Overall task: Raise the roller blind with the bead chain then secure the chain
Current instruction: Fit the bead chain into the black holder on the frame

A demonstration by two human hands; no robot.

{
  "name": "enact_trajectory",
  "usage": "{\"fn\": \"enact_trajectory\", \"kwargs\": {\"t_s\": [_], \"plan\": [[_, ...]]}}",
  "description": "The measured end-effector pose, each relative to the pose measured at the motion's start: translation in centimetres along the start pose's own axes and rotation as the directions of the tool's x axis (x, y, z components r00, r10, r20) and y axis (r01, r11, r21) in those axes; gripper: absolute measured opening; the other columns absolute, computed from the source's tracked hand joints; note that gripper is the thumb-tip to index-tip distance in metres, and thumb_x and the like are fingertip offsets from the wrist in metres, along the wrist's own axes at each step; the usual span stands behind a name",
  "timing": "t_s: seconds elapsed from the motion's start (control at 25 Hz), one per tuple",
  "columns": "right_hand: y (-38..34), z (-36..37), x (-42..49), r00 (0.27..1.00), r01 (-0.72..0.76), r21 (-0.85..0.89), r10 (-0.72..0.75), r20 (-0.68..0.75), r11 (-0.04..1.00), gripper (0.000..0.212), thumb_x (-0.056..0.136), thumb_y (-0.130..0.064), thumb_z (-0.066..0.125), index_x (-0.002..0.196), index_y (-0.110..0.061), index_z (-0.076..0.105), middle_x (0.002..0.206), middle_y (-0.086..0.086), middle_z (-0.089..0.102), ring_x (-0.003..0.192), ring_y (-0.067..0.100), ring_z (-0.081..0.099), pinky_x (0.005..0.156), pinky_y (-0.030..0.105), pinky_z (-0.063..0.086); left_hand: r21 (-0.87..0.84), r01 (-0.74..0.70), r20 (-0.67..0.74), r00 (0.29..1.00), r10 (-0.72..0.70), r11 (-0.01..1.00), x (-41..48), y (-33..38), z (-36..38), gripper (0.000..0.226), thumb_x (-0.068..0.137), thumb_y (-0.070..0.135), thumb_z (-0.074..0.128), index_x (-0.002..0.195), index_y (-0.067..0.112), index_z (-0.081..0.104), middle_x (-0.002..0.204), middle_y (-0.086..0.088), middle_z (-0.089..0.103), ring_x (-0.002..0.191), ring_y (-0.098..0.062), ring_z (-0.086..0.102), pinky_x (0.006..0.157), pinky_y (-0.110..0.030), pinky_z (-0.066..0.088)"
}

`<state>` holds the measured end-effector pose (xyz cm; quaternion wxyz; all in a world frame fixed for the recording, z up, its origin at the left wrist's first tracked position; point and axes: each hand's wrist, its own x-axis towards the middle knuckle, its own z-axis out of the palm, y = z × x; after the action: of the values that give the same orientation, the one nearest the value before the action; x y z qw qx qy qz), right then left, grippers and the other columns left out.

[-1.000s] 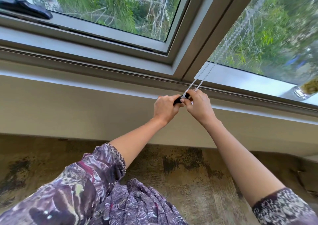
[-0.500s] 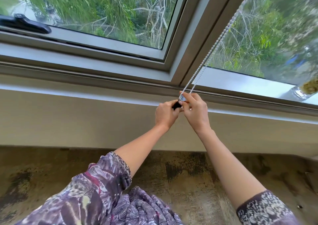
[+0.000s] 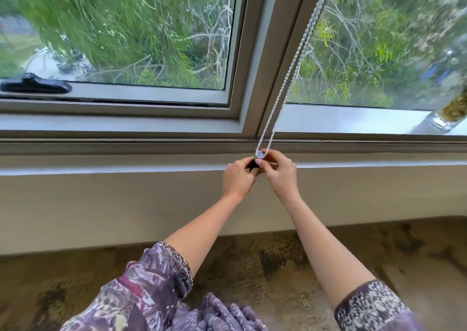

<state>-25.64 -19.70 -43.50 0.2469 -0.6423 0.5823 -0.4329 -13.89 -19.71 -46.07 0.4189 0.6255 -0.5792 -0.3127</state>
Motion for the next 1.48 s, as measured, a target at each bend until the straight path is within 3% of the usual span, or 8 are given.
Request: {"fn": "enact_trajectory", "kwargs": {"t_s": [0.2,0.44,0.6,0.88,1.04,1.32,1.48], "plan": [[0.0,0.6,0.3,0.998,0.054,0.013,-0.053,-0.040,0.998,0.018,0.084,-0.018,0.067,0.101,-0.021,0.068,0.090,-0.009,0.068,0.085,0.001,0.064,0.076,0.018,0.053,0.033,-0.027,-0.015,0.999,0.028,0.999,0.5,0.1,-0.6,0.025,0.081,0.039,0.064,0.104,0.034,0.072,0.093,0.005,0.077,0.088,-0.017,0.070,0.074,-0.035,0.055],[0.2,1.5,0.1,0.995,0.095,0.036,-0.095,-0.025,0.995,0.015,0.084,-0.015,0.066,0.094,-0.026,0.067,0.086,-0.002,0.068,0.081,0.007,0.064,0.072,0.023,0.053,-0.012,-0.010,-0.067,0.998,0.009,1.000,-0.5,-0.9,0.0,0.022,0.081,0.042,0.058,0.096,0.034,0.073,0.082,0.004,0.077,0.078,-0.018,0.069,0.070,-0.037,0.055],[0.1,1.4,0.7,0.993,0.114,0.013,-0.114,0.007,0.993,0.018,0.083,-0.010,0.066,0.098,-0.019,0.068,0.090,0.002,0.069,0.083,0.012,0.066,0.076,0.031,0.056,-0.022,0.027,-0.073,0.997,-0.029,0.999,-0.4,-0.6,0.3,0.020,0.085,0.036,0.059,0.093,0.027,0.074,0.079,-0.003,0.076,0.077,-0.027,0.068,0.070,-0.041,0.055],[-0.1,-0.3,0.9,0.996,0.085,0.033,-0.086,0.035,0.996,0.021,0.084,-0.012,0.067,0.105,-0.015,0.068,0.096,0.000,0.071,0.088,0.002,0.064,0.079,0.033,0.059,-0.088,0.011,-0.075,0.997,-0.017,0.996,-0.2,0.1,-0.2,0.023,0.082,0.035,0.064,0.103,0.032,0.073,0.089,-0.001,0.078,0.088,-0.021,0.071,0.079,-0.038,0.056],[-0.4,-1.1,1.1,0.993,0.072,0.075,-0.078,0.088,0.995,0.033,0.085,-0.009,0.066,0.117,-0.017,0.065,0.099,0.002,0.072,0.090,0.008,0.067,0.080,0.026,0.058,-0.080,0.009,-0.044,0.999,-0.013,0.997,-0.1,0.4,0.0,0.022,0.081,0.036,0.066,0.101,0.032,0.074,0.089,0.001,0.078,0.088,-0.018,0.071,0.079,-0.038,0.055],[-0.2,-2.3,1.2,0.974,0.132,-0.050,-0.120,0.190,0.990,0.029,0.084,-0.004,0.065,0.112,-0.011,0.067,0.103,-0.003,0.070,0.098,0.011,0.066,0.088,0.032,0.056,0.046,-0.082,0.015,0.997,0.082,0.996,0.0,0.3,-0.6,0.025,0.080,0.031,0.070,0.104,0.030,0.075,0.092,-0.003,0.078,0.086,-0.024,0.070,0.076,-0.037,0.054],[-0.6,-3.4,1.7,0.917,0.281,-0.220,-0.193,0.350,0.934,0.015,0.084,-0.010,0.063,0.098,-0.014,0.066,0.088,-0.006,0.070,0.083,0.018,0.068,0.082,0.035,0.057,0.082,-0.133,0.023,0.991,0.132,0.988,-0.4,0.2,-0.8,0.021,0.079,0.032,0.071,0.100,0.032,0.074,0.084,-0.002,0.077,0.076,-0.022,0.069,0.067,-0.034,0.053]]}}
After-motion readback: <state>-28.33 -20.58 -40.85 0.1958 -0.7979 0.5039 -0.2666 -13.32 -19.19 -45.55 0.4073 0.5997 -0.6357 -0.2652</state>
